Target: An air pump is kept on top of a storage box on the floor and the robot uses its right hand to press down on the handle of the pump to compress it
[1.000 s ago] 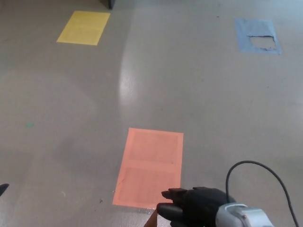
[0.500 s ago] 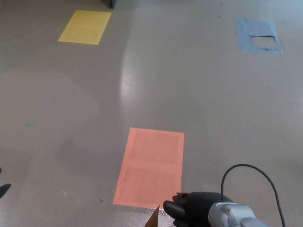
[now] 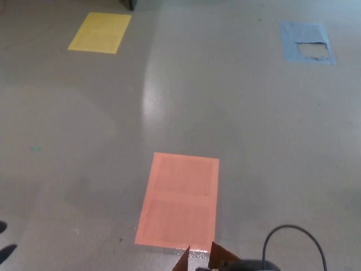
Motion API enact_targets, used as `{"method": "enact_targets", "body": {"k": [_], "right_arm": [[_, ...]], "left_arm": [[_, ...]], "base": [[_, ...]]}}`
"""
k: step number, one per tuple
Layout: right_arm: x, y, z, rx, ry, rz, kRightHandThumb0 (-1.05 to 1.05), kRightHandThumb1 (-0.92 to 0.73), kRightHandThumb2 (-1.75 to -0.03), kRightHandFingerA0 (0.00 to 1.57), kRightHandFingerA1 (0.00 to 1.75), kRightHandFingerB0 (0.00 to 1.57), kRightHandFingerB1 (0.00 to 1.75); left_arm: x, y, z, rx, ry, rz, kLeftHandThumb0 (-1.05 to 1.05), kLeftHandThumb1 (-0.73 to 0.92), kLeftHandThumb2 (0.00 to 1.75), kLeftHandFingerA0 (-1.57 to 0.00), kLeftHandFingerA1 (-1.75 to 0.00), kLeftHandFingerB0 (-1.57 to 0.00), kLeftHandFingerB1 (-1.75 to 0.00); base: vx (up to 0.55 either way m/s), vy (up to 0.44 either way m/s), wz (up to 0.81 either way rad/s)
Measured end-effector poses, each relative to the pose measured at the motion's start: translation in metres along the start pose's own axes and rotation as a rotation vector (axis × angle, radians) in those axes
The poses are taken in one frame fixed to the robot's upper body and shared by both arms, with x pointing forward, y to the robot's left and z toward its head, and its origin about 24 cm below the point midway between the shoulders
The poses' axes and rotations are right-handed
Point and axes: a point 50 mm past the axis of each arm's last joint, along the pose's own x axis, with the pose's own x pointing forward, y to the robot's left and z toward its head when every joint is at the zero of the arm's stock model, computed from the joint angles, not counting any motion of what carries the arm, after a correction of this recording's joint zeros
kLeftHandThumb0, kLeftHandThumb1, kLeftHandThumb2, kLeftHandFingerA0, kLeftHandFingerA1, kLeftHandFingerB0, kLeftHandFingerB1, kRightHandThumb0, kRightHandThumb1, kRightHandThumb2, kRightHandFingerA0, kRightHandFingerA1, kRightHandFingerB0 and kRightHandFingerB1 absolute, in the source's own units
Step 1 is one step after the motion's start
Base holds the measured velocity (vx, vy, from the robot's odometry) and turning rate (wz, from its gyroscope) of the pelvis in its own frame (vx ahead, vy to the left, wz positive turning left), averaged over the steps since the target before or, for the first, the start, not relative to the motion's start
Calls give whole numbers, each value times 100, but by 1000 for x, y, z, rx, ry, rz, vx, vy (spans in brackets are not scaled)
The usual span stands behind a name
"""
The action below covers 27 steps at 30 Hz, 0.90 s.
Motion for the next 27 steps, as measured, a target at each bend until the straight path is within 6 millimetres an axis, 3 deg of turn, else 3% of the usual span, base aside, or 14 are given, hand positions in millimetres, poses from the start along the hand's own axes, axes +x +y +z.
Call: {"method": "enact_targets", "body": {"k": [9, 15, 20, 23, 24, 27], "right_arm": [[-1, 11, 0, -3, -7, -27, -93, -85, -118, 4, 15, 4, 14], [0, 4, 1, 48, -24, -47, -91, -83, -119, 0, 16, 0, 14], [0, -36, 9, 117, -105, -156, -91, -82, -115, 0, 17, 0, 14], [-6, -79, 15, 182, -199, -285, -88, -82, -113, 0, 18, 0, 15], [-7, -84, 16, 189, -211, -300, -82, -77, -107, 0, 21, 0, 19], [-19, -120, 23, 237, -303, -419, -87, -81, -111, 0, 15, 0, 13]], "left_arm": [[-3, -5, -7, 16, 4, -17, -56, 78, 63, -29, -33, -23, -29], [-3, -5, -7, 17, 0, -18, -56, 79, 63, -29, -33, -22, -29], [-1, -4, -3, 18, -10, -14, -55, 78, 62, -31, -34, -24, -29], [0, -2, 1, 18, -20, -10, -55, 77, 63, -30, -34, -23, -29], [0, -2, 2, 18, -22, -9, -54, 77, 63, -29, -34, -23, -29], [1, 0, 5, 18, -31, -5, -55, 77, 63, -29, -33, -23, -29]], "base": [[0, 0, 0], [0, 0, 0], [0, 0, 0], [0, 0, 0], [0, 0, 0], [0, 0, 0]]}}
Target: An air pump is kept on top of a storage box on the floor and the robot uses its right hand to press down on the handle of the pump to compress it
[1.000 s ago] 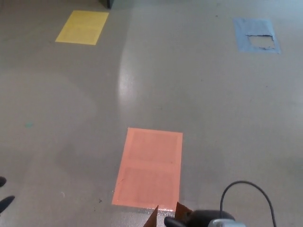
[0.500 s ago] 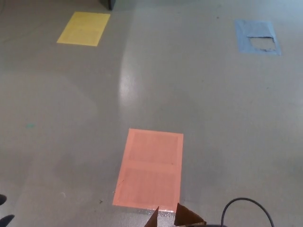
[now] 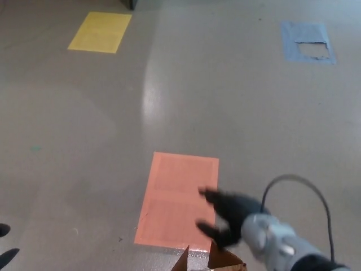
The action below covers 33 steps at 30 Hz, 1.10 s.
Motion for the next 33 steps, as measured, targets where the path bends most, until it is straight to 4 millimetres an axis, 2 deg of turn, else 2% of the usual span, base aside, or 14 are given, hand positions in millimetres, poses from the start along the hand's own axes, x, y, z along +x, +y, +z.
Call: {"method": "enact_targets", "body": {"k": [11, 14, 15, 16, 22, 23, 27, 32, 33], "right_arm": [[-10, -73, 29, 83, -205, -241, -89, -80, -112, 0, 12, 0, 12], [-17, -90, 35, 102, -256, -303, -89, -80, -112, 0, 11, 0, 12], [-22, -99, 37, 114, -284, -336, -91, -78, -109, 8, 18, 7, 12], [-25, -104, 39, 120, -300, -357, -89, -81, -113, 0, 16, 0, 9], [-45, -126, 41, 154, -365, -465, -85, -81, -112, 4, 24, 4, 15], [-49, -130, 40, 160, -373, -486, -85, -80, -112, 6, 23, 6, 19], [-71, -148, 28, 200, -391, -597, -87, -82, -111, 6, 20, 6, 15], [-97, -163, -6, 270, -342, -721, -80, -77, -107, 6, 33, 7, 24], [-100, -164, -12, 280, -327, -733, -72, -89, -68, 10, 29, 7, 21]], "left_arm": [[4, 6, 13, -2, -34, 16, -55, 75, 63, -30, -33, -25, -30], [4, 8, 16, -2, -42, 20, -55, 76, 63, -30, -34, -24, -29], [5, 8, 18, -3, -47, 22, -55, 76, 62, -30, -34, -24, -29], [5, 9, 19, -3, -49, 23, -54, 75, 62, -31, -34, -24, -30], [6, 10, 22, -3, -56, 26, -53, 75, 63, -30, -33, -25, -29], [6, 10, 22, -3, -57, 27, -53, 75, 63, -30, -33, -24, -29], [6, 11, 24, -4, -61, 29, -52, 75, 63, -30, -34, -24, -29], [7, 12, 26, -4, -65, 31, -53, 76, 63, -29, -33, -24, -29], [7, 12, 26, -5, -64, 31, -53, 77, 64, -28, -32, -24, -29]], "base": [[0, 0, 0], [0, 0, 0], [0, 0, 0], [0, 0, 0], [0, 0, 0], [0, 0, 0], [0, 0, 0], [0, 0, 0], [0, 0, 0]]}}
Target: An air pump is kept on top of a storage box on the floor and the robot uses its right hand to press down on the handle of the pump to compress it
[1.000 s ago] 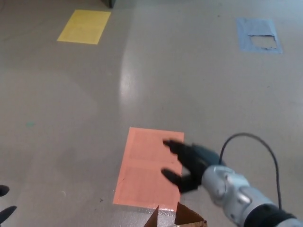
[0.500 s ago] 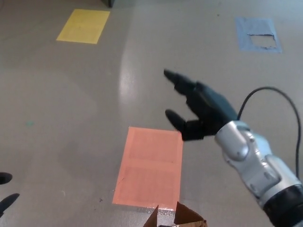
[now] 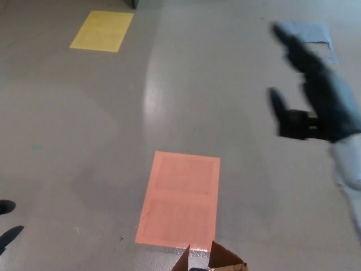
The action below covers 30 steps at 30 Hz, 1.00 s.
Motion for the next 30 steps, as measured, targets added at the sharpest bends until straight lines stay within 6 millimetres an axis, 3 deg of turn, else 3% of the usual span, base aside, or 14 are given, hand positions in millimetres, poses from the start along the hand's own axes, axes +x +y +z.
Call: {"method": "enact_targets", "body": {"k": [1, 2, 3, 4, 5, 6, 7, 16, 17, 29, 30], "right_arm": [[-8, -11, -13, 4, 45, -35, -72, -89, -68, 10, 29, 7, 21], [-10, -15, -18, 6, 61, -46, -73, -72, -100, 5, 36, 3, 26], [-16, -22, -32, 14, 115, -70, -73, -72, -100, 5, 36, 3, 26], [-19, -25, -40, 20, 146, -78, -66, -83, -68, 7, 24, 8, 22], [-23, -26, -52, 30, 195, -85, -66, -83, -68, 7, 24, 8, 22], [-25, -26, -58, 36, 222, -85, -74, -71, -100, 1, 33, 9, 31], [-28, -25, -66, 43, 255, -83, -79, -73, -102, 8, 33, 8, 31], [-59, -1, -123, 71, 533, 2, -68, -72, -103, 4, 38, 4, 32], [-63, 3, -128, 73, 563, 14, -75, -76, -103, 7, 33, 7, 26], [-120, 34, -175, 101, 907, 145, -82, -83, -109, 6, 22, 7, 19], [-130, 38, -181, 107, 964, 166, -76, -81, -111, 0, 26, 4, 22]], "left_arm": [[0, 0, 0, 0, 1, 0, -53, 77, 64, -28, -32, -24, -29], [0, 0, 0, 0, 1, 0, -54, 77, 64, -27, -32, -24, -29], [0, 0, -1, -1, 4, 0, -54, 77, 64, -27, -32, -24, -29], [0, 0, -1, -1, 4, -1, -60, 63, 85, -23, -44, -17, -40], [0, 0, -1, -1, 5, -1, -60, 63, 85, -23, -44, -17, -40], [0, 0, -1, -1, 5, -1, -54, 77, 62, -31, -33, -23, -29], [0, 0, -1, -1, 5, -1, -54, 77, 63, -29, -33, -23, -29], [0, 0, -1, -1, 5, -1, -55, 77, 63, -28, -32, -24, -29], [0, 0, -1, -1, 5, -1, -54, 77, 63, -28, -33, -24, -30], [0, 0, -1, -1, 5, -1, -55, 76, 63, -31, -34, -25, -30], [0, 0, -1, -1, 6, -1, -55, 77, 62, -30, -33, -26, -30]], "base": [[0, 0, 0], [0, 0, 0], [0, 0, 0], [0, 0, 0], [0, 0, 0], [0, 0, 0], [0, 0, 0], [0, 0, 0], [0, 0, 0], [0, 0, 0], [0, 0, 0]]}}
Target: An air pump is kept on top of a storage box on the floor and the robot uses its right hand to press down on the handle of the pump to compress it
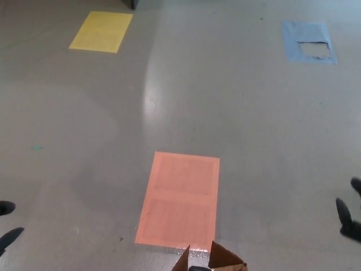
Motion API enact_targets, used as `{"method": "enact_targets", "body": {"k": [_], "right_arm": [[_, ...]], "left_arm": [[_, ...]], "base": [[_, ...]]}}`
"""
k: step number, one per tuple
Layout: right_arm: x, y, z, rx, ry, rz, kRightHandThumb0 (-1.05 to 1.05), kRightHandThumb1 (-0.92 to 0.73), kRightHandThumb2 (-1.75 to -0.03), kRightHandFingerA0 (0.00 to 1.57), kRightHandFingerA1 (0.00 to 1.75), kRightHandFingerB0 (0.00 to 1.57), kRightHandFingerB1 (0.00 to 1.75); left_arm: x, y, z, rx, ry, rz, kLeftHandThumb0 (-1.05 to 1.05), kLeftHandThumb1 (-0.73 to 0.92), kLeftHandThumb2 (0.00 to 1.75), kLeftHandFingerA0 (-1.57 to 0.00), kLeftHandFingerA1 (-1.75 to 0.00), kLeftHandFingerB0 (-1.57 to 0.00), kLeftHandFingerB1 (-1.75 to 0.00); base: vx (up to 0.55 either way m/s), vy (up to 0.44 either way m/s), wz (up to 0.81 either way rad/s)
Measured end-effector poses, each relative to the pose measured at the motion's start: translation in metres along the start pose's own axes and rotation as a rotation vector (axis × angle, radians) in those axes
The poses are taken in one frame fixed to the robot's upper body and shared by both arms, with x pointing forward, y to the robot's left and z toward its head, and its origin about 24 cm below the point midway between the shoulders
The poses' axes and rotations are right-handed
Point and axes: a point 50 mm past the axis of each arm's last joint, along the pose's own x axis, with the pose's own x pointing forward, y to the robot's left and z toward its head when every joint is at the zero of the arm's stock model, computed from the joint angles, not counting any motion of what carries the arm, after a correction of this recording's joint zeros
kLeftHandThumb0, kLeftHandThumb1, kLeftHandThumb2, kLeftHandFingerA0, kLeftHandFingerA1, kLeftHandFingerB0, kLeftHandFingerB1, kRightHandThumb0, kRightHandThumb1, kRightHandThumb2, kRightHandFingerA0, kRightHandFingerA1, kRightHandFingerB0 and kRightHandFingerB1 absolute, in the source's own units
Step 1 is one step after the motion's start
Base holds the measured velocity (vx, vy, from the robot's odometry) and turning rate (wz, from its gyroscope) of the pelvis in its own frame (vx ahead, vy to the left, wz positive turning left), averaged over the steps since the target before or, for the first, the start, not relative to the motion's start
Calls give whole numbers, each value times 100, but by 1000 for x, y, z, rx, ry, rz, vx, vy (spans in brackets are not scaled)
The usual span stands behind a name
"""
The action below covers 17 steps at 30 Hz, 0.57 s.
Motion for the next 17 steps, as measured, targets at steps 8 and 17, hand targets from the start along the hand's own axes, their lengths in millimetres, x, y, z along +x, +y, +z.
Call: {"method": "enact_targets", "body": {"k": [8, 17], "right_arm": [[-5, 4, -35, -36, 198, 79, -79, -83, -109, 7, 25, 7, 21], [-5, 4, -35, -47, 206, 115, -78, -81, -109, 6, 31, 6, 21]], "left_arm": [[-2, 1, -6, 2, 22, 1, -55, 77, 63, -29, -33, -24, -30], [-4, 3, -9, 4, 33, 5, -54, 76, 63, -29, -33, -24, -30]], "base": [[0, 0, 0], [0, 0, 0]]}}
